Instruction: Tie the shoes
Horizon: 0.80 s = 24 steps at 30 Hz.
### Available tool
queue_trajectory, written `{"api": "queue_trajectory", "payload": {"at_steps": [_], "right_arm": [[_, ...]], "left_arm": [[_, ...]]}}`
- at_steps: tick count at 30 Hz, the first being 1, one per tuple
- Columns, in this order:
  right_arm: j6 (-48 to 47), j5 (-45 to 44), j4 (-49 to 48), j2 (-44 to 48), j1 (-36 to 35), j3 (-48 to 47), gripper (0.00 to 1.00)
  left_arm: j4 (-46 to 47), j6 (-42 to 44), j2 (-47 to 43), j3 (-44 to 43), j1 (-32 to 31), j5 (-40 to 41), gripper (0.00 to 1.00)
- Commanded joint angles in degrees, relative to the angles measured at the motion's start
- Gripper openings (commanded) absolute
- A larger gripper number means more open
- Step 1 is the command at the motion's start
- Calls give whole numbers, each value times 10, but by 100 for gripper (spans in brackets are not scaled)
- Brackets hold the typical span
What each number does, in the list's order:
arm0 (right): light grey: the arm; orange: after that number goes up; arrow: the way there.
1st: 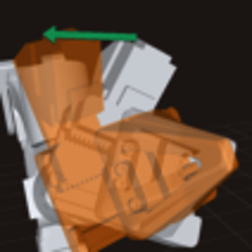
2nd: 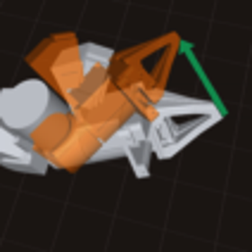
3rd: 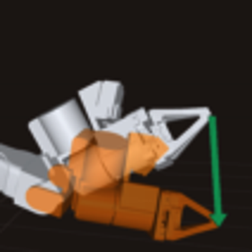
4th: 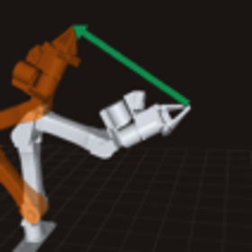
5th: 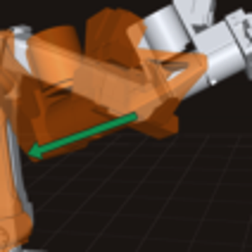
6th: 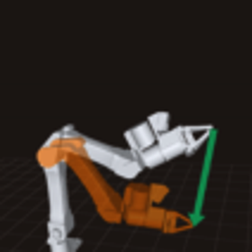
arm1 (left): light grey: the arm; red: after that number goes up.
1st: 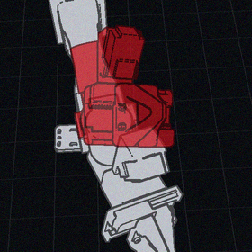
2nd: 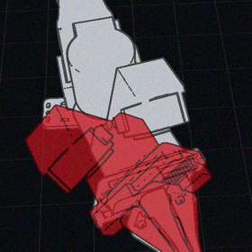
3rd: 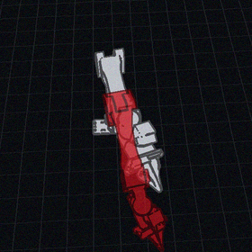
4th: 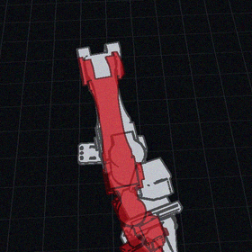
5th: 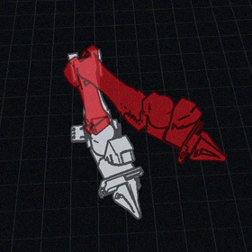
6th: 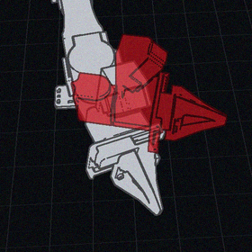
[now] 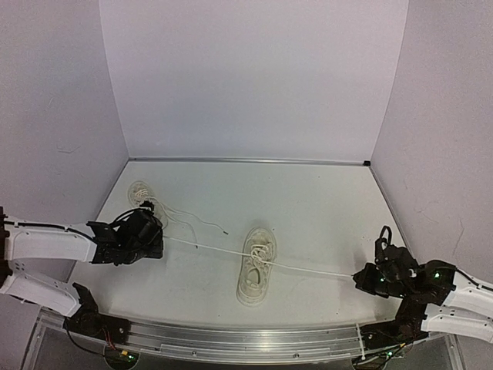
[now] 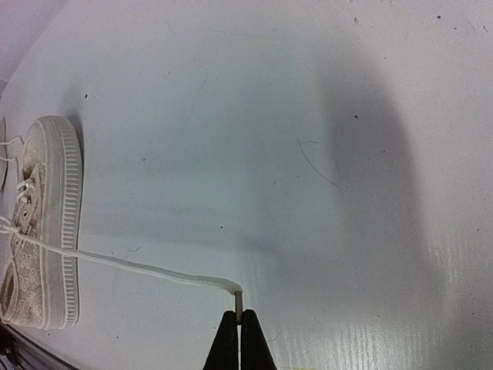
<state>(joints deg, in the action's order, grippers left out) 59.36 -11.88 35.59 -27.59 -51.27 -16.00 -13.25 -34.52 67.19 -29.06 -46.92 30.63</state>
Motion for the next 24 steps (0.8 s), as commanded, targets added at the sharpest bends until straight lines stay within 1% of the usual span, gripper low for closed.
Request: {"api": "queue_trajectory", "payload": {"at_steps": [1, 2, 3, 4, 5, 6, 7, 8, 9, 10, 11, 13, 15, 18, 20, 23, 24], "right_arm": [[-4, -55, 10, -53, 1, -45, 0], [-18, -53, 0, -71, 0, -51, 0], [-31, -46, -18, -96, 0, -57, 0], [-45, -38, -30, -111, 0, -64, 1], [-58, -26, -37, -131, 0, -76, 14], [-73, -19, -43, -145, 0, -84, 26], [-93, -10, -45, -159, 1, -97, 50], [-108, -2, -46, -167, 1, -109, 75], [-129, 5, -46, -172, 0, -121, 84], [-147, 13, -48, -175, 0, -129, 87], [-164, 27, -55, -175, 1, -136, 89], [-214, 63, -96, -175, 0, -137, 89], [-255, 111, -142, -190, 0, -138, 87], [-309, 168, -179, -267, 0, -178, 83], [-344, 193, -187, -347, 0, -212, 78], [-387, 209, -207, -436, -2, -240, 69], [-397, 214, -215, -456, -3, -243, 68]], "left_arm": [[-66, -29, 61, -70, 1, 22, 0], [-64, -17, 71, -80, 1, 11, 0], [-56, -5, 75, -83, 1, -5, 4], [-48, 11, 77, -86, 1, -23, 12], [-43, 26, 74, -88, 1, -42, 25], [-41, 37, 70, -89, 1, -54, 43], [-41, 49, 57, -88, 1, -65, 61], [-42, 65, 41, -87, 1, -77, 71], [-42, 81, 25, -86, 0, -88, 78], [-44, 94, 12, -86, 0, -98, 82], [-44, 115, -5, -87, 1, -109, 85], [-31, 156, -19, -89, 1, -163, 87], [-21, 195, -7, -100, 1, -217, 88], [-3, 242, 49, -121, 0, -292, 86], [15, 274, 90, -131, 0, -351, 82], [48, 312, 140, -138, -2, -396, 78], [62, 322, 149, -137, -3, -402, 77]]}}
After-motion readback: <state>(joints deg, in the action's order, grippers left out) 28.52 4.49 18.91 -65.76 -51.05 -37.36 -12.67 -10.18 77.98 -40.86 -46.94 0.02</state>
